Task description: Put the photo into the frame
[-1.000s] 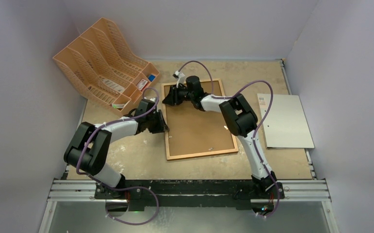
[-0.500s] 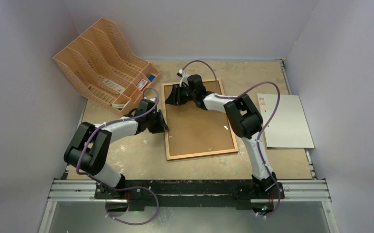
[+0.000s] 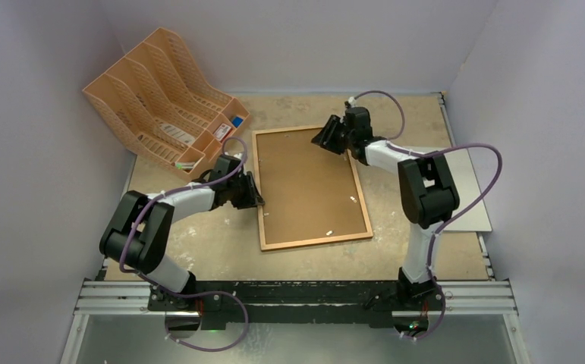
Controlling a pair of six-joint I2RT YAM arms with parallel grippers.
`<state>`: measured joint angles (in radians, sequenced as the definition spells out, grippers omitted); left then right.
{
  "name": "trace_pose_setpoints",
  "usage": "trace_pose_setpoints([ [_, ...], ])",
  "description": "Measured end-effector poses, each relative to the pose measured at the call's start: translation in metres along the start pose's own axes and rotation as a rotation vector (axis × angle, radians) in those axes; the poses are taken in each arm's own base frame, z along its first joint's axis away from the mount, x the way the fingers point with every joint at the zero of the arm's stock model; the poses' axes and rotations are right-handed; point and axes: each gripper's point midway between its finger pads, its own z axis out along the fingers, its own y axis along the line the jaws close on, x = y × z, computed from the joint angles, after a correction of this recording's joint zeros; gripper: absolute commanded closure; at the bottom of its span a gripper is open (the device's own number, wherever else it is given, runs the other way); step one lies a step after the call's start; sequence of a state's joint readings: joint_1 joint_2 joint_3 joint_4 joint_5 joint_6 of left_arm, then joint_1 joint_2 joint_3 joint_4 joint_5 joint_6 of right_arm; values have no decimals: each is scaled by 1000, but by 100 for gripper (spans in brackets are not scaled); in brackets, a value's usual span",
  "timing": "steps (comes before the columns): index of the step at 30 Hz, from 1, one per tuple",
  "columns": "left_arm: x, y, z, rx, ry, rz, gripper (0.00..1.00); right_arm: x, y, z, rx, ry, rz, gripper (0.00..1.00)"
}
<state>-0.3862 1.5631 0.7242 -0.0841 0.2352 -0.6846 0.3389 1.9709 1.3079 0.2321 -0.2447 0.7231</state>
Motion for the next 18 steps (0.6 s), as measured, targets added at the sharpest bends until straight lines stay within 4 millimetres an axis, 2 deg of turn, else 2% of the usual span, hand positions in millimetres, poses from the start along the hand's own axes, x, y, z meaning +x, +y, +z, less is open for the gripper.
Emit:
trace_pose_setpoints([
  [3,1,0,0,5,5,9,75,13,-25,2,61,29,38,54],
  [8,1,0,1,16,10,14,81,38,-36,22,76,77,82,57],
  [18,2,0,1,33,3,12,86,26,-18,56,17,15,196,56],
])
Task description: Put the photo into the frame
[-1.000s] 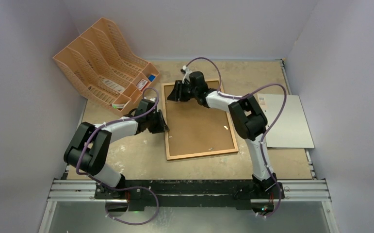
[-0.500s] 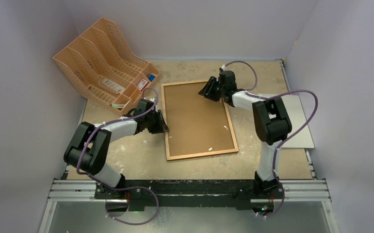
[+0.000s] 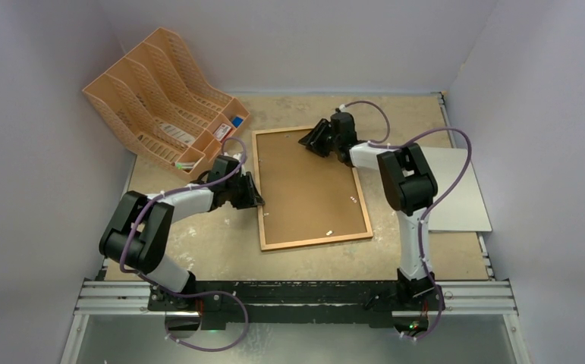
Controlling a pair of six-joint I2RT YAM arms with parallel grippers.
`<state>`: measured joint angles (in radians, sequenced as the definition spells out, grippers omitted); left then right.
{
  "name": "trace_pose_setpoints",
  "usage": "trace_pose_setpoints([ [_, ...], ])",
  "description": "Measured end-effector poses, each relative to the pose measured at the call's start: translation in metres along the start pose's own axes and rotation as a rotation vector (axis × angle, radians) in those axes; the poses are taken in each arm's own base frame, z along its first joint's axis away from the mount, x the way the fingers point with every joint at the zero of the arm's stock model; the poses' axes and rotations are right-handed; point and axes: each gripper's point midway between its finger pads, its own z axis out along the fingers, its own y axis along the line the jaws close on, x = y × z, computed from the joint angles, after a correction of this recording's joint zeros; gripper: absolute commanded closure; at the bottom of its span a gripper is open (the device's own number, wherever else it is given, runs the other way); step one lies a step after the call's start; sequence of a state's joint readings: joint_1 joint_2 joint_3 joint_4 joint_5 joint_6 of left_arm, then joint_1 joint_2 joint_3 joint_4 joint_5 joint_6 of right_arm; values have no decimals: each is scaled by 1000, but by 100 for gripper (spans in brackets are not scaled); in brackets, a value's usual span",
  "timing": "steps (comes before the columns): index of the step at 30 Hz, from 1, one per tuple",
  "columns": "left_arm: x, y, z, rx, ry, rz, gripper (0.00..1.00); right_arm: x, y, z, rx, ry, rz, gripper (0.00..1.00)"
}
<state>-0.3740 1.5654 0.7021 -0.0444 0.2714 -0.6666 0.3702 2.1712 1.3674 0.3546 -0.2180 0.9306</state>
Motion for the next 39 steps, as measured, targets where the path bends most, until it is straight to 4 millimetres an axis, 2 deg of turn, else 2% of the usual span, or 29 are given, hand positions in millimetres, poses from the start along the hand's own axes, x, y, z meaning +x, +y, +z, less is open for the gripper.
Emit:
trace_pose_setpoints([
  [15,1,0,0,5,0,-1,90,10,39,41,-96,-33,55,56],
  [31,0,0,0,8,-7,2,92,-3,46,61,-108,-103,53,56],
  [39,0,0,0,9,-8,2,92,-5,48,64,-128,-113,50,56],
])
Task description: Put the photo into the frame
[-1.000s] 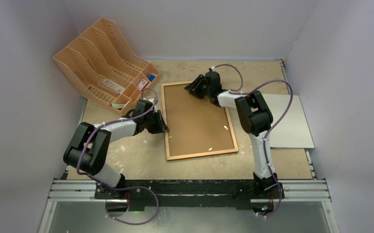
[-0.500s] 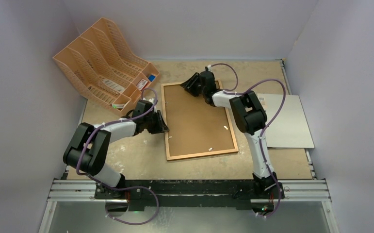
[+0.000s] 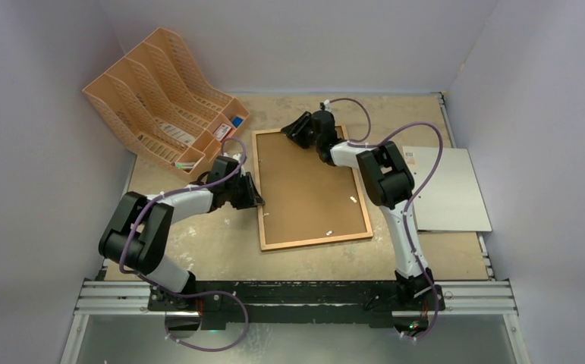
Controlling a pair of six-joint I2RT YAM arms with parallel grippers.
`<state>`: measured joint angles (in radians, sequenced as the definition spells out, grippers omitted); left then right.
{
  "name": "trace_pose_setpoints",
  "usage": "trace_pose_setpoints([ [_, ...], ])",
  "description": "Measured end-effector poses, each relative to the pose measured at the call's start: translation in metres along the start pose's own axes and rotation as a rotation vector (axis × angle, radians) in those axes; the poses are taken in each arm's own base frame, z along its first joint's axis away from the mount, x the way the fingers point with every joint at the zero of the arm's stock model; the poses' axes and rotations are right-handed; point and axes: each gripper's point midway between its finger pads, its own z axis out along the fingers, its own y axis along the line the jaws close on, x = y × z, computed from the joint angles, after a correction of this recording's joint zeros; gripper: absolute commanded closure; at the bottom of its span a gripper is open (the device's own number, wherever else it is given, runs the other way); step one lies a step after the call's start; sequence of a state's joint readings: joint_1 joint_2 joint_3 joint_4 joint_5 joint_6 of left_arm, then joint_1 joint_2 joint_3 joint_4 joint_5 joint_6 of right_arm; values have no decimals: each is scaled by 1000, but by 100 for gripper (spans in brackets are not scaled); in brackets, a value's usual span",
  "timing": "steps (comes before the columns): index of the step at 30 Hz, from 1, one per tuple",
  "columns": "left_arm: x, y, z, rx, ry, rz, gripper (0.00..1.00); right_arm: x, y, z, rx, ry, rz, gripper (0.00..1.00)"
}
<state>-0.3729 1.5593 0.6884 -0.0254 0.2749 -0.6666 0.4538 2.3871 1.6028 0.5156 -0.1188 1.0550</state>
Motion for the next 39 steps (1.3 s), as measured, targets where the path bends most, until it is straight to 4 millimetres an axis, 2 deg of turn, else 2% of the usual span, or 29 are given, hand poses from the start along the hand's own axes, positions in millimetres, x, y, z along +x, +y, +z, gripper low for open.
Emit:
trace_pose_setpoints([
  [20,1,0,-1,6,-9,3,93,-7,-2,7,30,-91,48,59],
  [26,0,0,-1,6,-12,2,92,-8,-1,8,36,-109,28,57],
  [28,0,0,-1,5,-12,2,91,-6,-1,6,23,-106,12,56],
  [31,0,1,-1,2,-14,1,85,3,3,-10,-1,-56,-18,57],
  [34,0,1,-2,-1,-16,0,74,5,21,-30,-51,-2,-65,56],
  [36,0,3,-4,-7,-12,-5,68,-2,46,-46,-100,19,-125,57],
  [39,3,6,-10,-21,0,-15,61,-23,89,-75,-160,-4,-200,56],
])
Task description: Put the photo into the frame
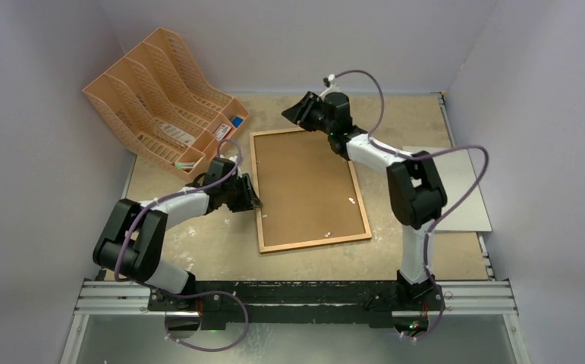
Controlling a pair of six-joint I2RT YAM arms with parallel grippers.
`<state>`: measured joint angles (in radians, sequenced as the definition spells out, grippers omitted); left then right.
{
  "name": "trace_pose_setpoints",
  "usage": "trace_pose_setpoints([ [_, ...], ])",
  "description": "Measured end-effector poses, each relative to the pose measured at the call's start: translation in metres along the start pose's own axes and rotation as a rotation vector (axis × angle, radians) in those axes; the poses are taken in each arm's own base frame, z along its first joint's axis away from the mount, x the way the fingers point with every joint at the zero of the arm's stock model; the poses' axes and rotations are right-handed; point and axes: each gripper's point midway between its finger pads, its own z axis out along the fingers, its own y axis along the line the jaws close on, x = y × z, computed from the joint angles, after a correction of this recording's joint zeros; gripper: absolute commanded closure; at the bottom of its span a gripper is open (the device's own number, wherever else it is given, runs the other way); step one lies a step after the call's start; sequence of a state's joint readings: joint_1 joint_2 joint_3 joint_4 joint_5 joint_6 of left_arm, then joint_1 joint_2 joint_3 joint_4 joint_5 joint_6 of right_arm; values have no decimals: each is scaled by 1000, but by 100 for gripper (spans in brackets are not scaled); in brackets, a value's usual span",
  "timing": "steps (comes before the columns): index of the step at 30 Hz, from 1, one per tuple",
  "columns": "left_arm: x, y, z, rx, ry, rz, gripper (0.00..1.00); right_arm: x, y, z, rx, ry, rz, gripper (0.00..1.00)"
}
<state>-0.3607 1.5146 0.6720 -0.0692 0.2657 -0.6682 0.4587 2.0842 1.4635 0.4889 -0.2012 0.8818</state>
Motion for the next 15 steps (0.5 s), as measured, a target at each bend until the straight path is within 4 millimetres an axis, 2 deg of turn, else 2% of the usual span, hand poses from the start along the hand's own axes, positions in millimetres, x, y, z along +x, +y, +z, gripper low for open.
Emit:
trace_pose_setpoints([
  [3,-2,-1,-8,0,-7,-1,56,-29,30,-29,-14,-33,-82,53],
  [5,-5,-5,-13,11,-22,8,53,-44,35,-48,16,-63,-126,47],
  [6,-6,-7,-16,16,-29,11,51,-49,31,-59,52,-71,-146,42],
  [9,-10,-11,-22,30,-46,20,48,-55,5,-84,186,-81,-188,29],
  [12,-12,-16,-27,46,-65,27,43,-54,-37,-106,350,-71,-222,18],
  [13,-12,-16,-29,49,-68,28,36,-51,-55,-114,404,-61,-234,16],
  [15,-9,-15,-31,51,-66,34,33,-42,-83,-125,485,-30,-239,13],
])
